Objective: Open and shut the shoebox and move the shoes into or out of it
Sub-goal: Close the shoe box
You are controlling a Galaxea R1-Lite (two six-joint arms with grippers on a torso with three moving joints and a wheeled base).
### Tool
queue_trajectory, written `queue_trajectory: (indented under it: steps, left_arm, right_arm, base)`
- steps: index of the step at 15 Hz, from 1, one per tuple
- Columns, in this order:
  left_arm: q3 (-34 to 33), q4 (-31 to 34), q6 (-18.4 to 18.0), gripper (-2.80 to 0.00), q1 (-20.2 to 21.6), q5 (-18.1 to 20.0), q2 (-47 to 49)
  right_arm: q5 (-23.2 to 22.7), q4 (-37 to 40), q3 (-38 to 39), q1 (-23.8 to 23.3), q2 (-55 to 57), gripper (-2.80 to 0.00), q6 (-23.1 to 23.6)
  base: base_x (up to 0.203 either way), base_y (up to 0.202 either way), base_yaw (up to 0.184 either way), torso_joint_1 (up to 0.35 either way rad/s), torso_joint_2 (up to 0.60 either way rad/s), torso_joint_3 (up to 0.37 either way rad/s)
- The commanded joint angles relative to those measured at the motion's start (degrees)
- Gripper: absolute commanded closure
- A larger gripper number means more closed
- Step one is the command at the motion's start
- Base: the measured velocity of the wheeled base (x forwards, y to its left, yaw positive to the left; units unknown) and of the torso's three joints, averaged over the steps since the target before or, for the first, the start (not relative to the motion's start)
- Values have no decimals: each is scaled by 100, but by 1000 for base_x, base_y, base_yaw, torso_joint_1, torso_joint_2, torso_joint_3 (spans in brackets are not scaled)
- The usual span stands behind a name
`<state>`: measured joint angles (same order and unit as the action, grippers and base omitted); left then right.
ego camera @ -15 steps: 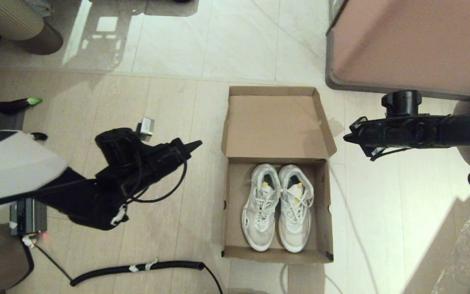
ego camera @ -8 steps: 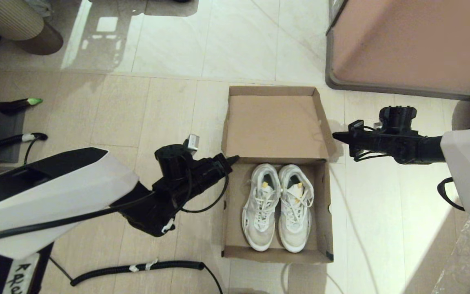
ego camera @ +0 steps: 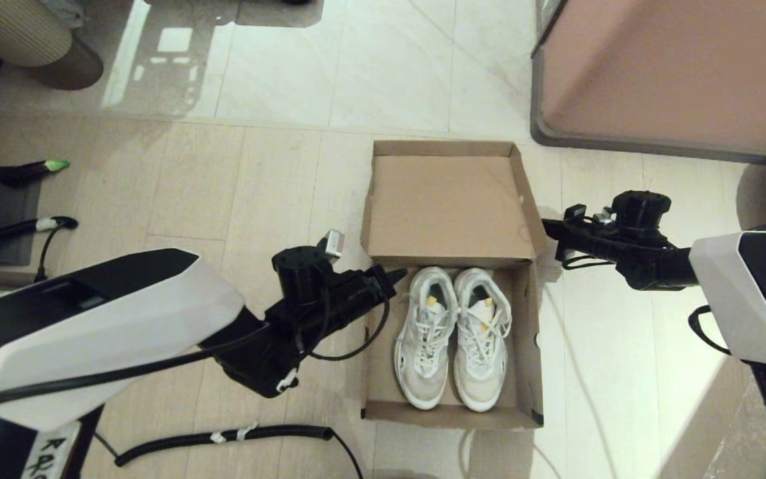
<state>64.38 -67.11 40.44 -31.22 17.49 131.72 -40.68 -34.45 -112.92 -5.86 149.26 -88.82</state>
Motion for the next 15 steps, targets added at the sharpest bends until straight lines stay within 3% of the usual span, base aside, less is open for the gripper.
queue_trajectory:
  steps: [1, 4, 13, 15]
  left_arm:
    - [4, -39, 26, 0, -102, 9, 12]
    - [-4, -30, 11, 0, -172, 17, 19]
    - [-39, -30, 8, 0, -288, 53, 12]
    - [-39, -30, 8, 0, -357, 53, 20]
  right_arm:
    - [-90, -95, -34, 105, 242, 0, -102]
    - [-385, -470, -72, 120, 469, 0, -429]
    - [-1174, -2814, -81, 111, 987, 0, -2894]
    - [-1330, -3085, -76, 103, 1008, 0, -3122]
  base:
    - [0, 0, 0, 0, 0, 0]
    - [0, 0, 0, 0, 0, 0]
    - [0, 0, 0, 0, 0, 0]
    - [0, 0, 0, 0, 0, 0]
